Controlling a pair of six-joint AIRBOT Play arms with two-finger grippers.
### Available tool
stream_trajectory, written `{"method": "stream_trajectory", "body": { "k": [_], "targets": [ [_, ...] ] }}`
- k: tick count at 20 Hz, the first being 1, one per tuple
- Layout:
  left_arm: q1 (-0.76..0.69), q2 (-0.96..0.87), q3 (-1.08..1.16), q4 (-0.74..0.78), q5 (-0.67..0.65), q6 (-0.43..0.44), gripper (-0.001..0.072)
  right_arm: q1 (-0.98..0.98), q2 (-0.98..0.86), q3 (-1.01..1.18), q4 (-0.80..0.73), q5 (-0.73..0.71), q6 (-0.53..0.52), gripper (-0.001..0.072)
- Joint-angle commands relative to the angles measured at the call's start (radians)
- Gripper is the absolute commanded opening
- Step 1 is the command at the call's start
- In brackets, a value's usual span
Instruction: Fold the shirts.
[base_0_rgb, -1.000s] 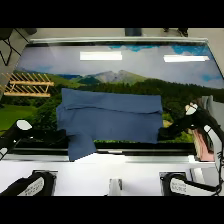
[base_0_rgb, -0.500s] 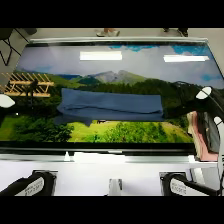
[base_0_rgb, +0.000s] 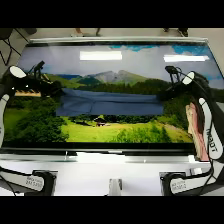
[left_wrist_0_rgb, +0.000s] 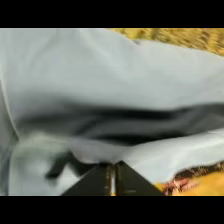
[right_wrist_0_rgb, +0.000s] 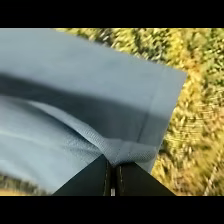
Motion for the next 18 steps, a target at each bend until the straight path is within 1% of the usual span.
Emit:
{"method": "stream_trajectory", "body": {
  "k": [1,2,3,4,5,6,8,9,12,15,16,17,18],
  "targets": [
    [-0.006,-0.138,0.09,-0.024,-0.066,-0.053,0.0377,0.005,-0.089,0.035,0.036,0.023,0.051,0.0141],
    [-0.005,-0.143,0.09,-0.034,-0.073,-0.053,0.0555,0.005,-0.093,0.035,0.067,0.025,0.02,0.033],
    [-0.002,-0.14,0.098,-0.034,-0.079,-0.053,0.0556,-0.001,-0.089,0.041,0.094,0.029,-0.037,0.056],
    [0.004,-0.135,0.121,-0.034,-0.096,-0.048,0.0556,-0.013,-0.081,0.056,0.09,0.045,-0.065,0.0639],
    [0.011,-0.126,0.153,-0.034,-0.117,-0.035,0.0554,-0.039,-0.076,0.078,0.078,0.068,-0.068,0.0657],
    [0.015,-0.11,0.184,-0.034,-0.136,-0.022,0.0547,-0.073,-0.075,0.092,0.077,0.087,-0.068,0.0659],
    [0.009,-0.072,0.223,-0.046,-0.137,-0.023,0.0547,-0.147,-0.088,0.093,0.088,0.124,-0.031,0.0663],
    [0.001,-0.057,0.236,-0.059,-0.13,-0.023,0.0547,-0.172,-0.111,0.093,0.108,0.169,-0.03,0.0676],
    [-0.044,-0.029,0.254,-0.084,-0.12,-0.023,0.0547,-0.169,-0.183,0.091,0.195,0.248,-0.065,0.0692],
    [-0.115,-0.029,0.253,-0.088,-0.118,-0.023,0.0546,-0.137,-0.234,0.091,0.292,0.239,-0.066,0.0688],
    [-0.142,-0.029,0.253,-0.088,-0.112,-0.023,0.0546,-0.122,-0.243,0.091,0.301,0.219,-0.056,0.0669],
    [-0.166,-0.029,0.253,-0.088,-0.105,-0.023,0.0544,-0.109,-0.243,0.091,0.309,0.196,-0.056,0.0615],
    [-0.189,-0.029,0.253,-0.088,-0.097,-0.023,0.0523,-0.097,-0.241,0.092,0.321,0.177,-0.056,0.0411]
  ]
}}
